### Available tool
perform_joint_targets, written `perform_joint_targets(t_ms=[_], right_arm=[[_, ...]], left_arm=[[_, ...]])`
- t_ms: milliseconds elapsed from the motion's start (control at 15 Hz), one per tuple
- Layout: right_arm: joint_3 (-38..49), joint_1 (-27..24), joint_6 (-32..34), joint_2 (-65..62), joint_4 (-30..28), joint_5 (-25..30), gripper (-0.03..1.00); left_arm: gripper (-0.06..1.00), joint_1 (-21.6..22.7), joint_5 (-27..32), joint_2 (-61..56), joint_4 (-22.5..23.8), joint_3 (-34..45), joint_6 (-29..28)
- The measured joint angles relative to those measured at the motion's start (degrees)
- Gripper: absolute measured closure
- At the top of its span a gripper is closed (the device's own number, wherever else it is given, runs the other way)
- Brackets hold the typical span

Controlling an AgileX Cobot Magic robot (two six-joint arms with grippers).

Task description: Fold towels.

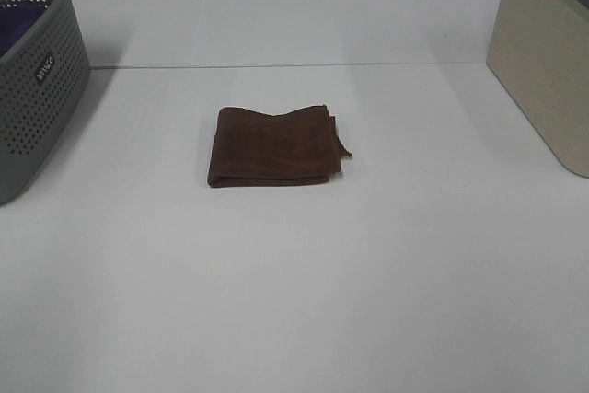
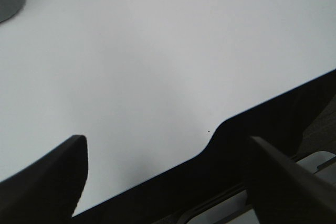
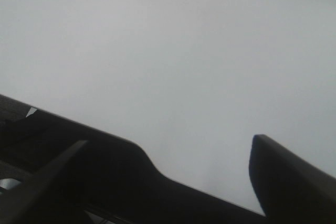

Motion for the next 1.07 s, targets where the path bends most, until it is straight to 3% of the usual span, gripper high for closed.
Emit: perform_joint_targets(t_ms=[267, 333, 400, 533, 667, 867, 1067], right_arm=[[0.0, 0.0, 0.0, 0.0, 0.0, 0.0, 0.20], [0.0, 0.0, 0.0, 0.0, 0.0, 0.0, 0.20], [0.0, 0.0, 0.0, -0.1, 0.0, 0.0, 0.20], [0.0, -0.9, 0.0, -0.7, 0.0, 0.0, 0.20], [0.0, -5.4, 0.0, -2.7, 0.0, 0.0, 0.20], [0.0, -10.0, 0.0, -8.5, 0.0, 0.0, 0.20], [0.1, -10.5, 0.0, -15.2, 0.1, 0.0, 0.20]], left_arm=[[0.18, 0.5, 0.0, 0.0, -0.1, 0.2, 0.0], [0.18, 2.2, 0.0, -0.2, -0.1, 0.2, 0.0], [0.18, 7.3, 0.0, -2.3, -0.1, 0.2, 0.1], [0.18, 11.1, 0.0, -5.6, -0.1, 0.2, 0.1], [0.18, 14.0, 0.0, -11.1, -0.1, 0.2, 0.1], [0.18, 14.3, 0.0, -20.3, -0.1, 0.2, 0.1], [0.18, 14.3, 0.0, -22.3, -0.1, 0.2, 0.1]])
